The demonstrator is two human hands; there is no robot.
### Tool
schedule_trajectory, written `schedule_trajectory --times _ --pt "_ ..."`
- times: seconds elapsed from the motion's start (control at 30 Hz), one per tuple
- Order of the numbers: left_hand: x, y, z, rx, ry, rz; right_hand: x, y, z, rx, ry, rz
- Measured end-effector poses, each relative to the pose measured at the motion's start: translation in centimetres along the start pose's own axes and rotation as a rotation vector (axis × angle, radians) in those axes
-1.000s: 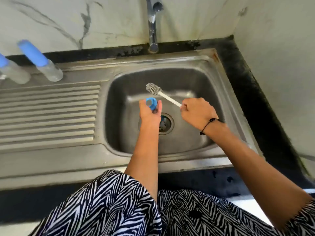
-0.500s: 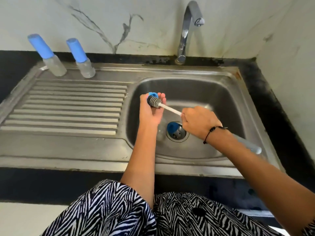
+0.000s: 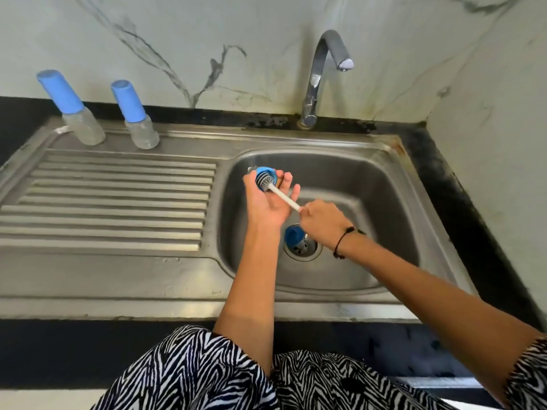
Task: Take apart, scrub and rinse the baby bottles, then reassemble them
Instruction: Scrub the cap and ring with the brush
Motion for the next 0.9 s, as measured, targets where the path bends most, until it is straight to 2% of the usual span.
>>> schedule_trajectory --times 0.03,0.1,0.2,0.23,0.3,0.37,0.4,0.43,0.5,0.63,0.7,0.8,0.9 --pt "0.2 0.3 0.2 0.114 0.008 -0.073 -0.1 0.3 -0.2 -0.221 -0.034 -0.100" --pt "0.4 0.8 0.6 0.381 0.065 -0.199 -0.2 0.5 -0.9 -0.454 -0.066 -0.226" --pt "0.1 1.7 0.7 0.591 0.154 -0.203 0.0 -0.1 -1.5 -0.474 -0.063 -0.307" --pt "-0.1 2.1 0.4 0.593 0.151 -0.164 0.0 -0.5 -1.5 -0.360 -0.045 -0.287" --pt "-0.1 2.1 -0.6 0.488 0.110 -0.084 -0.2 -1.5 -1.8 -0.023 -0.042 -0.140" --pt "0.3 1.3 -1.7 0.250 0.099 -0.029 -1.2 -1.8 -1.7 0.384 0.008 0.014" --pt "0.5 0.8 -2.1 0.118 0.104 -0.007 -1.6 -1.5 -1.5 0.429 0.014 0.061" --pt "0.6 0.3 -2.4 0.004 0.108 0.018 -1.8 -0.9 -1.2 0.383 0.000 0.091" --pt "0.5 -0.3 -2.5 -0.092 0.107 0.030 -1.5 0.4 -0.6 0.125 -0.071 0.074" --pt "0.5 -0.4 -2.6 -0.031 0.149 -0.107 -0.7 1.2 -0.7 -0.187 -0.076 -0.102" --pt "0.9 0.3 -2.4 0.100 0.160 -0.202 -0.2 1.0 -1.2 -0.299 -0.078 -0.161" --pt "0.9 1.5 -1.6 0.240 0.140 -0.283 0.6 0.2 -1.8 -0.336 -0.067 -0.164" --pt "0.5 1.9 -2.4 0.211 0.146 -0.230 1.0 -0.9 -2.5 -0.186 -0.092 -0.160"
Point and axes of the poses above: each hand's wrist, its own x-axis towards the middle knuckle, its own y-axis out of the palm, z = x × y, the point moved 2 cm from there along x, towards the middle knuckle, and after that the axes turned 3 degrees about -x, right-handed, at the moved point
